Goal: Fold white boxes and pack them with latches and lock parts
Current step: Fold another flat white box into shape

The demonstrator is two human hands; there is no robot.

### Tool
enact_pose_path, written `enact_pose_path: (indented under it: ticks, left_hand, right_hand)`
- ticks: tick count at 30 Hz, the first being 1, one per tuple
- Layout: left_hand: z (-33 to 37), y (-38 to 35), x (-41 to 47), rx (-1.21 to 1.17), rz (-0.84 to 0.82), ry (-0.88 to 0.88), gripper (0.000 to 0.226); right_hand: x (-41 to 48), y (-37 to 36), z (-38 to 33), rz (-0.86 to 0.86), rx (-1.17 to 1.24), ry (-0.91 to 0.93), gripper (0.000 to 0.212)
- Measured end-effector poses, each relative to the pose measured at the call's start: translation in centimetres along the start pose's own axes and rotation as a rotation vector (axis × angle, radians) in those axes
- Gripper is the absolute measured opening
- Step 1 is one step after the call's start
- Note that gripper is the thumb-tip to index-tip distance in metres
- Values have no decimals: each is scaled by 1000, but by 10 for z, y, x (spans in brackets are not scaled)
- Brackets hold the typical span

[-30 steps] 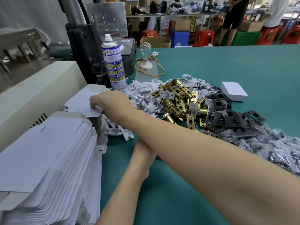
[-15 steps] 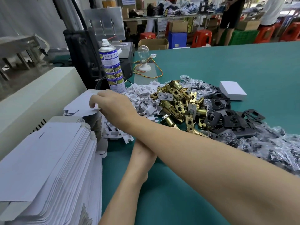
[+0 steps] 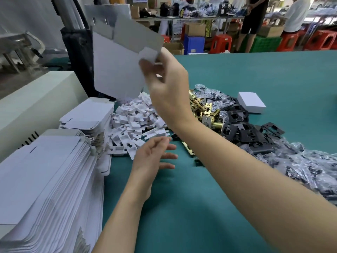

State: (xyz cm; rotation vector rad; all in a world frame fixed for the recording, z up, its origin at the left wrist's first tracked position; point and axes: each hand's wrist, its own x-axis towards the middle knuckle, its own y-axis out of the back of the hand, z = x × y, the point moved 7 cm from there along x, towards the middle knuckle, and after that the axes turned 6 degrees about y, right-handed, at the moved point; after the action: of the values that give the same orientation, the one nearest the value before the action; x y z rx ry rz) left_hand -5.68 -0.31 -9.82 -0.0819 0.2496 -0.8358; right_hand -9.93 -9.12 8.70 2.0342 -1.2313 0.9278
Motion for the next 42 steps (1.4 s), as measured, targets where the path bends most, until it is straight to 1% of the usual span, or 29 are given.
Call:
enact_pose_path:
  ticks: [3, 4, 6, 8, 10, 11, 13, 16, 18, 20, 21, 23, 25, 28, 31, 36, 40, 42]
  left_hand:
    - [-1, 3, -2, -2, 25, 9, 15]
    - [0, 4, -2, -8, 26, 0, 15]
    - [3, 2, -3, -61, -37, -10, 16]
    - [6, -4, -5, -165, -124, 31, 32]
    - [9, -8, -7, -205, -174, 41, 53]
    - [10, -9, -7, -184, -184, 33, 57]
    - [9, -12, -12, -125, -212, 14, 57]
    - [4, -14, -16, -62, -256, 31, 54]
    - [2, -17, -17, -41, -297, 49, 52]
    - [4, -22, -19, -53, -328, 38, 46]
    - [8, -24, -20, -62, -337, 22, 48]
    - [13, -25, -20, -55, -325, -43, 68]
    - [17, -25, -20, -31, -303, -105, 82]
    - [20, -24, -21, -18, -288, -139, 91]
    - [21, -22, -21, -6, -284, -130, 88]
    - [20, -20, -22, 24, -305, -123, 77]
    - [22, -19, -23, 60, -297, -165, 74]
    - [26, -18, -24, 74, -276, -200, 71]
  right_hand:
    - [-14, 49, 5, 67, 221, -187, 17]
    - [-25, 63, 12, 64, 309, -279, 18]
    - [-55, 84, 29, 8, 474, -504, 23]
    - [-89, 92, 45, -93, 493, -698, 26]
    - [-118, 93, 57, -176, 422, -828, 23]
    - [-131, 92, 62, -188, 412, -877, 21]
    - [-149, 88, 68, -161, 438, -941, 20]
    - [-168, 83, 73, -87, 444, -990, 21]
    - [-174, 78, 74, -88, 452, -1003, 22]
    - [-178, 69, 70, -181, 466, -995, 23]
    - [-180, 64, 68, -252, 471, -985, 24]
    - [-184, 55, 64, -377, 489, -973, 31]
    - [-185, 51, 61, -459, 518, -943, 46]
    - [-181, 52, 60, -461, 550, -903, 63]
    - [-181, 53, 62, -441, 540, -881, 68]
    - [-186, 52, 65, -442, 513, -892, 67]
    - [-184, 51, 63, -440, 554, -883, 68]
    - [-185, 49, 62, -451, 590, -888, 63]
